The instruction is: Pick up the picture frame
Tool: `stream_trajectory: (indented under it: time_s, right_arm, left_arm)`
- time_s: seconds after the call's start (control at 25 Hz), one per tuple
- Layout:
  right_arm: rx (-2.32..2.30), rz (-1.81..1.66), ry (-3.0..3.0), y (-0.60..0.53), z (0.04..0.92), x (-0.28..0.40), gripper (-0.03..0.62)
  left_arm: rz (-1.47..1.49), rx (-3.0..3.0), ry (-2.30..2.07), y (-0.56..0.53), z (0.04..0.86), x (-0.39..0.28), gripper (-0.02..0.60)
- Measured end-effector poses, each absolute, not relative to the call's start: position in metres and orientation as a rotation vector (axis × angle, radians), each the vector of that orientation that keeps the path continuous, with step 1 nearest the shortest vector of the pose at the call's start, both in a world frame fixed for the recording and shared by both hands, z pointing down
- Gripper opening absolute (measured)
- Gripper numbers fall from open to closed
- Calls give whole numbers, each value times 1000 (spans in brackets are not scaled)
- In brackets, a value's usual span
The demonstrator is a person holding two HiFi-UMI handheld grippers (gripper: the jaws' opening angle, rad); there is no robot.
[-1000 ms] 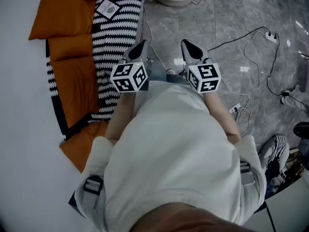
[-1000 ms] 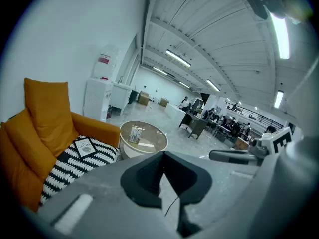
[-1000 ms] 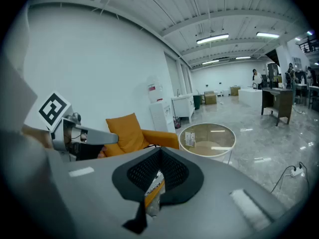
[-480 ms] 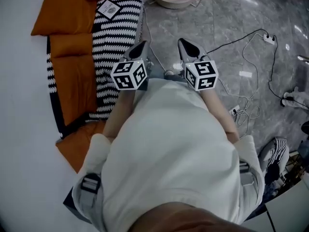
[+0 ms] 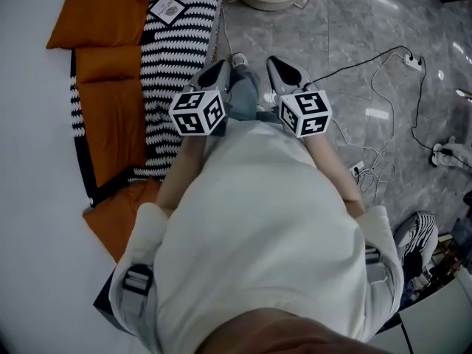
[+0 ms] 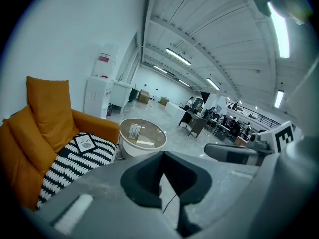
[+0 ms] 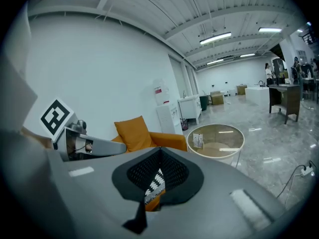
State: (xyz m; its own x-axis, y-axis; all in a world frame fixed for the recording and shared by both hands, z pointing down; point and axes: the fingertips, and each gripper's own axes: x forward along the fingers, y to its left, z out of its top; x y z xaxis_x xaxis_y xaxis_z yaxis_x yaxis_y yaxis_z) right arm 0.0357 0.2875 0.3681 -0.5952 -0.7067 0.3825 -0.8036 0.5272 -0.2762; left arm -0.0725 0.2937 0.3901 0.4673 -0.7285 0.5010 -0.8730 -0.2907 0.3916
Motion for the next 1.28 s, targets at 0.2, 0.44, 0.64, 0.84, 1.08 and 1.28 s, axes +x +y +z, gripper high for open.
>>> stream_trajectory:
  time_s: [0.2,0.44,0.64,0.84,1.08,1.28]
  right_arm:
    - [1278,650,-2546,267,375,39,0]
    - [1289,675,-2535,221,381,44,0]
    - [1268,668,-2520,174,385,39,0]
    - [1243,655,-2507,123,386,30,0]
    - [1235,609,-2461,61,394,23,0]
    - [1253,622,-2435,13,396,16,0]
  left_arm:
    - [301,2096,-1316,267,396,-69,0]
    - [309,2106,-1299,218,402,-63,0]
    - [305,2100,-1288,168,406,-63,0]
    - [316,2081,-1273,118,409,-68,0]
    - [343,2069,-1245,55,413,-76,0]
    - [363,2082,-1226,6,414,-84,0]
